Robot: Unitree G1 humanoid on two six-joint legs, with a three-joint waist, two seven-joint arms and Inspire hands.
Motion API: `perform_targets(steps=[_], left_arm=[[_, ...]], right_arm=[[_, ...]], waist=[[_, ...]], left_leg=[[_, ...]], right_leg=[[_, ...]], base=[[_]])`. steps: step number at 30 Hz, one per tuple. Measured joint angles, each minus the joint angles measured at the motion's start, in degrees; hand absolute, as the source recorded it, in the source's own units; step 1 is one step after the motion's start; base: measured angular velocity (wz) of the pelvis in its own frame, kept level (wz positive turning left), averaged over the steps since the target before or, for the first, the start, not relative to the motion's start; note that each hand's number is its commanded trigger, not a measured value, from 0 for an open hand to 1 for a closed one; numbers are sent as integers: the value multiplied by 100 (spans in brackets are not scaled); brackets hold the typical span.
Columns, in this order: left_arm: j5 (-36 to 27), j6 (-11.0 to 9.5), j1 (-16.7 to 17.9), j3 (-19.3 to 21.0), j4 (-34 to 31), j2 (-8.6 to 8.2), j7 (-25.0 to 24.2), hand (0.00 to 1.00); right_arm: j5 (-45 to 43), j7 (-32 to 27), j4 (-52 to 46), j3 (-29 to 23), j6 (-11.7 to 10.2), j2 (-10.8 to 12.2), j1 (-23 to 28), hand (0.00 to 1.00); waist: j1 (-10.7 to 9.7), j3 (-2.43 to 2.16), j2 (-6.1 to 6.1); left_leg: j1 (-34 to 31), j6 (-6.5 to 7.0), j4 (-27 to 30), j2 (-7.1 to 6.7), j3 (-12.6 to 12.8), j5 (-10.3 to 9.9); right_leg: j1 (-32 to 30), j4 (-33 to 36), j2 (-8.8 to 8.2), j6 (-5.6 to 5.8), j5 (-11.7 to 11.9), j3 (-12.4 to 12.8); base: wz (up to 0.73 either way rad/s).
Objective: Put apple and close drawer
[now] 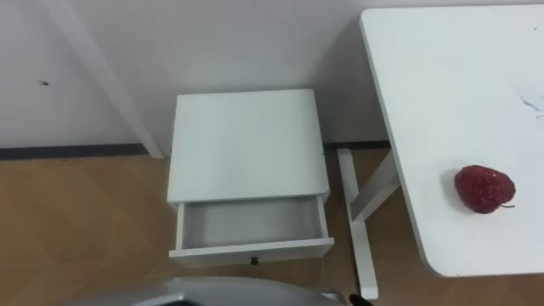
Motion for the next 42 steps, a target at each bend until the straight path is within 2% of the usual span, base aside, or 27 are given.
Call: perform_targets(steps=[9,11,14,18,23,28,29,31,34,35,37,42], left_arm=[[-2,-97,-2,-5,7,1,7,0],[5,-126,-5,-1,-9,6,24,0],[-2,-137,-65,8,-11,60,25,0],[-4,-247,-62,8,-72,111,57,0],[2,-350,-92,4,-139,208,148,0],[-7,-377,-90,0,-151,307,153,0],[-5,-390,-90,1,-154,308,153,0],[1,-530,-70,43,-173,310,152,0],[0,-648,-33,125,-175,313,153,0],[0,-665,-30,127,-175,313,153,0],[16,-711,5,126,-289,310,158,0],[62,-875,21,126,-463,307,192,0]], right_arm=[[97,-194,11,-42,-75,-50,-76,0],[520,-285,-21,-98,-116,-49,-61,0],[1489,-466,-119,-594,-134,-53,-98,0],[2873,-720,-414,-1244,-272,-53,-139,0],[3665,-1202,-966,-1580,-586,-51,-209,0],[4077,-1690,-2153,-1595,-984,-44,-204,0],[4090,-1760,-2313,-1595,-1024,-44,-206,0],[4085,-1973,-2977,-1601,-1245,-52,-227,0],[4015,-2324,-3341,-1747,-1495,-69,-266,0],[3986,-2424,-3355,-1784,-1511,-73,-277,0],[3696,-2945,-3734,-1789,-1587,-69,-274,0],[2681,-3930,-4464,-1764,-1712,-66,-274,0]], waist=[[-15,24,-1],[-19,26,-5],[-76,26,-4],[-177,20,8],[-241,20,-31],[-276,2,-58],[-279,1,-59],[-282,-17,-82],[-293,-12,-109],[-289,-11,-113],[-263,18,-119],[-251,35,-132]], left_leg=[[-14,-2,2,3,-1,-2],[-16,-3,5,4,-1,-2],[-76,-3,10,4,-10,-2],[-94,-2,6,5,62,-1],[-122,-2,19,5,119,-1],[-140,-1,50,11,163,-1],[-157,-1,58,12,164,-1],[-282,-1,109,21,159,-1],[-282,-1,104,25,167,0],[-281,-1,99,24,174,0],[-288,1,93,24,236,3],[-303,1,88,19,295,3]], right_leg=[[-6,-3,6,-1,1,1],[-3,-2,7,-1,1,3],[-58,-2,7,-1,1,0],[-109,18,9,-1,0,72],[-176,86,8,0,0,127],[-242,100,8,0,0,162],[-256,103,8,-1,0,161],[-341,108,8,-12,10,156],[-340,104,15,-14,12,163],[-336,108,15,-13,12,164],[-386,160,13,-11,10,229],[-458,199,10,-8,9,293]], base=[[0],[0],[0],[-8],[-8],[-3],[0],[0],[0],[0],[-13],[-8]])
